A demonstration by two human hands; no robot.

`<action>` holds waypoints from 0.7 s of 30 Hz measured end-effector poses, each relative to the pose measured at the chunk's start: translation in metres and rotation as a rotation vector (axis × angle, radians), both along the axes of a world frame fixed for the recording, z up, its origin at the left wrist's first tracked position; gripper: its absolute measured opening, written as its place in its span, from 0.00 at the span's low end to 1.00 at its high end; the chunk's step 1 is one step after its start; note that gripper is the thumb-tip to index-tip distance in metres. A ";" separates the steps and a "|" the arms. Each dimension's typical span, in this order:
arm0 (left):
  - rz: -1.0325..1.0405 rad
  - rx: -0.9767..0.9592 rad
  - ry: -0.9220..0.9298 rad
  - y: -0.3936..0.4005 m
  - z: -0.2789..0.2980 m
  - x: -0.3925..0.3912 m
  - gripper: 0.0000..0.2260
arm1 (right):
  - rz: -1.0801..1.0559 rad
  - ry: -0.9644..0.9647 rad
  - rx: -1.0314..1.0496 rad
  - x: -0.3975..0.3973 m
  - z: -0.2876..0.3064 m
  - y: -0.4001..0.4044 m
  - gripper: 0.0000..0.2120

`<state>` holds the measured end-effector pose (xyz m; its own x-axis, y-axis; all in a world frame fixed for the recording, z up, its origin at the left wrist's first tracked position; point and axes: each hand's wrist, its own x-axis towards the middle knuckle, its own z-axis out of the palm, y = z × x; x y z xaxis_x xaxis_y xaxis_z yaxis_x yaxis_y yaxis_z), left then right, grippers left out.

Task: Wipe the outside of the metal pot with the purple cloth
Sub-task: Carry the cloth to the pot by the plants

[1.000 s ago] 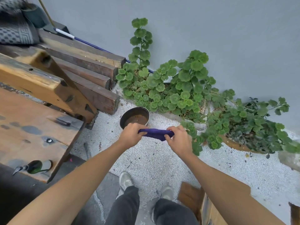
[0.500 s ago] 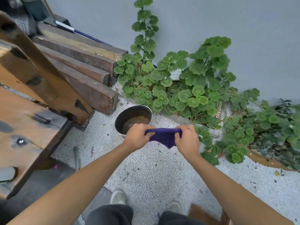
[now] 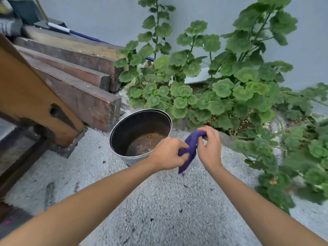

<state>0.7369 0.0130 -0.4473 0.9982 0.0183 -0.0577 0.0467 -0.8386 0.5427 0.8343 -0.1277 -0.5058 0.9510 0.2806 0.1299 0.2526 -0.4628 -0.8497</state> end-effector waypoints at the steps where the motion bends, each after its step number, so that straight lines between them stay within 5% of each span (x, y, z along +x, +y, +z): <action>1: -0.029 -0.019 -0.009 0.003 -0.006 0.004 0.12 | 0.015 -0.010 0.040 0.004 -0.008 0.002 0.17; 5: -0.028 -0.062 -0.075 0.023 -0.027 0.020 0.13 | 0.024 0.005 0.231 0.012 -0.027 0.008 0.23; 10: 0.305 0.276 -0.251 0.049 -0.059 0.026 0.10 | -0.028 0.023 0.319 0.026 -0.012 0.026 0.15; 16: 0.400 0.321 -0.078 0.048 -0.065 0.027 0.15 | -0.026 -0.016 0.306 0.021 0.005 0.021 0.15; 21: 0.485 0.260 0.044 0.037 -0.070 0.027 0.08 | 0.041 -0.082 0.239 0.015 0.010 0.008 0.13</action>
